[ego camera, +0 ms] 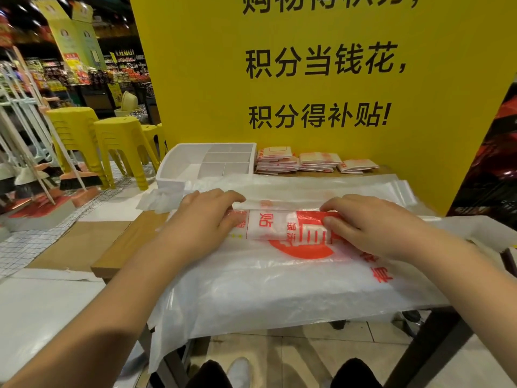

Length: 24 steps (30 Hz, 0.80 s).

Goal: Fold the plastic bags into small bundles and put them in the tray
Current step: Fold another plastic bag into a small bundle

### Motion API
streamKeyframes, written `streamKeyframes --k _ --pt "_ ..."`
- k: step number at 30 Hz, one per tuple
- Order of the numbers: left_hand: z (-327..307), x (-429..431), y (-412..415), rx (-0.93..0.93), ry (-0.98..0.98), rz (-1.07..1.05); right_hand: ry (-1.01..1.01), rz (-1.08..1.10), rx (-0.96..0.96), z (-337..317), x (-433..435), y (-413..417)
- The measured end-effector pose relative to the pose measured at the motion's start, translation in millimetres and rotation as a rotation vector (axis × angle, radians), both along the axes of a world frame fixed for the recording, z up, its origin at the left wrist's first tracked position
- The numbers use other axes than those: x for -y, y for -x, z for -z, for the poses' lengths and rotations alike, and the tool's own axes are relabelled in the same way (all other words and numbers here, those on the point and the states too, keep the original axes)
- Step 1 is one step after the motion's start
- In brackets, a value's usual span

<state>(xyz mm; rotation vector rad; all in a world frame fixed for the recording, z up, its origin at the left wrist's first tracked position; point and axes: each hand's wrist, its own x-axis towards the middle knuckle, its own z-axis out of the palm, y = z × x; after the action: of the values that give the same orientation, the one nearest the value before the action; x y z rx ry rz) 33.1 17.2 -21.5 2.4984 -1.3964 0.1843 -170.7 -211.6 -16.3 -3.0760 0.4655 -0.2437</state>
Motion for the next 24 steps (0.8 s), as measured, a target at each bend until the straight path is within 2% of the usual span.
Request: streamKeyframes --k 2,4,8,11,14,17,19,21,24 --pt "6.4 0.1 8.8 0.104 0.053 0.025 0.03 -0.005 -0.002 4.4 1.6 -2.2" --pt "10.3 -2.2 23.9 0.098 0.065 0.107 0.07 -0.013 0.02 7.6 1.8 -3.5" --pt "19.0 -1.7 46.0 -0.006 -0.209 0.183 0.055 -0.001 -0.027 9.2 2.0 -8.6" --pt "25.6 -0.3 44.8 -0.051 -0.254 0.164 0.068 0.018 -0.045 10.4 0.3 -10.6" --pt "29.3 -0.8 42.1 -0.09 -0.269 0.156 0.129 0.03 0.044 15.2 -1.2 -12.8" --pt "28.9 0.4 42.7 -0.114 -0.284 0.156 0.168 -0.109 0.162 20.1 -18.7 -17.1" --pt "28.0 0.6 42.9 -0.127 -0.288 0.155 0.072 -0.156 0.168 23.1 -40.7 -17.2" --pt "27.3 0.4 43.5 -0.14 -0.29 0.153 -0.084 -0.117 0.066 29.3 -58.9 -15.5" --pt "28.2 1.0 43.1 -0.149 -0.29 0.147 -0.148 -0.067 -0.091 34.5 -65.2 -14.5"
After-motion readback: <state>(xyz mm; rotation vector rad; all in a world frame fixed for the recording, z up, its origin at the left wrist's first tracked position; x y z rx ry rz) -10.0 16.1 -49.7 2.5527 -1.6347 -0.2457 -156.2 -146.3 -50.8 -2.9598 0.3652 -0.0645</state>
